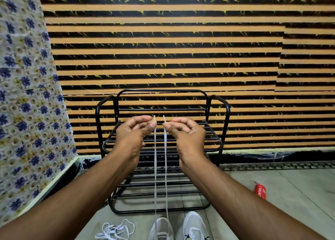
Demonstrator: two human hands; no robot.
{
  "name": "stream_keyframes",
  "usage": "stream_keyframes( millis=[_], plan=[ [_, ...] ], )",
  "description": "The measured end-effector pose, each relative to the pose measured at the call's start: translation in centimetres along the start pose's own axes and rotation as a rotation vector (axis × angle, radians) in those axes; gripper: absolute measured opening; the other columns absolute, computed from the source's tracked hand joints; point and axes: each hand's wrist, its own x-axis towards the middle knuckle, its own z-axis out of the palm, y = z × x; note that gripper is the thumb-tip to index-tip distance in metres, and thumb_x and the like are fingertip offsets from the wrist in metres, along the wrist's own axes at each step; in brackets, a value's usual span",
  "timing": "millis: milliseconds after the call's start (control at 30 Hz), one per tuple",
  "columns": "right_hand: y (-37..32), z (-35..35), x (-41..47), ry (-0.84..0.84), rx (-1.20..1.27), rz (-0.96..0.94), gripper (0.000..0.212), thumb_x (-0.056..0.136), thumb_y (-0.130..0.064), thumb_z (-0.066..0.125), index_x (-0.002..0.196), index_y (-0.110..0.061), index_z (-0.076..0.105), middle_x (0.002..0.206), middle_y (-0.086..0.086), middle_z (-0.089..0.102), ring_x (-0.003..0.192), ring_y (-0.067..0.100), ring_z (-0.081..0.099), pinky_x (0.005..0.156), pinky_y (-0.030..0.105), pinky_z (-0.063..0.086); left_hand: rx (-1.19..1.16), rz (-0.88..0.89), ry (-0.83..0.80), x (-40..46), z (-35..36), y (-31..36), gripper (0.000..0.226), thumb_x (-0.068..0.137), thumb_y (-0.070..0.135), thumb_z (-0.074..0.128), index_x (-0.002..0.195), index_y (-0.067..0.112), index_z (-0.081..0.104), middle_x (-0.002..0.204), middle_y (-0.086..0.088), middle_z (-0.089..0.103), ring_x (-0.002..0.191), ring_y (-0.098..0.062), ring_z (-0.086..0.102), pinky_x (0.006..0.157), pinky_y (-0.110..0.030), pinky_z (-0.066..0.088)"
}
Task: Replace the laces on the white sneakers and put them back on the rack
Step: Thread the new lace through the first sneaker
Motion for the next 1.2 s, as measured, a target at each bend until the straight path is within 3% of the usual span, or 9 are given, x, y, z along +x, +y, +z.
stream_keyframes(
  millis=[467,667,767,900,1000,1067,1200],
  plan=[
    [0.0,0.0,-0.2,-0.003,0.007,0.005,0.02,0.08,0.003,0.08,0.096,-0.003,0.07,0.083,0.007,0.078,0.083,0.013,0.076,0.067,0.013,0.055,0.008,-0.011,0.009,-0.3,-0.2,0.0,0.025,0.08,0.015,0.084,0.102,0.021,0.074,0.103,0.003,0.08,0.105,-0.014,0.071,0.081,-0.041,0.042],
    [0.9,-0.6,0.0,-0.006,-0.024,-0.015,0.02,0.08,0.001,0.082,0.094,-0.005,0.069,0.08,0.008,0.078,0.082,0.016,0.076,0.072,0.019,0.058,0.043,-0.011,-0.012,-0.5,-0.6,-0.4,0.022,0.083,0.012,0.082,0.103,0.019,0.074,0.103,0.004,0.079,0.101,-0.013,0.072,0.082,-0.039,0.046],
    [2.0,-1.6,0.3,-0.013,-0.059,-0.023,0.019,0.083,0.002,0.078,0.096,-0.005,0.067,0.082,0.012,0.077,0.082,0.023,0.077,0.076,0.033,0.062,-0.003,-0.047,-0.071,-0.4,-1.2,-0.9,0.019,0.087,0.005,0.077,0.104,0.012,0.073,0.1,-0.003,0.078,0.093,-0.017,0.075,0.086,-0.041,0.055],
    [4.0,-3.5,0.8,-0.036,-0.136,0.01,0.011,0.091,0.003,0.07,0.098,-0.005,0.068,0.084,0.017,0.075,0.075,0.025,0.077,0.068,0.04,0.063,0.037,-0.11,-0.127,-0.3,-2.5,-3.4,0.011,0.091,0.0,0.071,0.099,0.007,0.071,0.089,-0.006,0.076,0.076,-0.019,0.072,0.072,-0.037,0.061],
    [6.2,-5.2,1.4,-0.059,-0.348,-0.056,0.009,0.093,-0.001,0.069,0.097,-0.007,0.075,0.08,0.009,0.074,0.064,0.016,0.071,0.062,0.028,0.059,0.229,-0.155,-0.166,-0.2,-3.8,-7.1,0.006,0.092,0.003,0.072,0.095,0.008,0.074,0.08,-0.004,0.07,0.066,-0.016,0.064,0.058,-0.029,0.053],
    [8.0,-6.2,1.8,-0.092,-0.45,-0.077,0.01,0.093,-0.004,0.069,0.095,-0.01,0.077,0.076,0.002,0.073,0.058,0.011,0.065,0.056,0.02,0.051,0.323,-0.19,-0.17,-0.1,-4.6,-10.2,0.006,0.091,0.002,0.074,0.089,0.008,0.074,0.07,-0.004,0.06,0.055,-0.013,0.051,0.046,-0.025,0.039],
    [12.8,-8.0,2.2,-0.152,-0.577,-0.055,0.016,0.091,-0.008,0.073,0.083,-0.021,0.077,0.067,-0.016,0.069,0.061,0.0,0.062,0.061,0.019,0.047,0.511,-0.285,-0.186,0.1,-6.9,-16.7,0.006,0.089,0.0,0.074,0.084,0.002,0.073,0.063,-0.006,0.052,0.049,-0.014,0.038,0.048,-0.021,0.027]
  ],
)
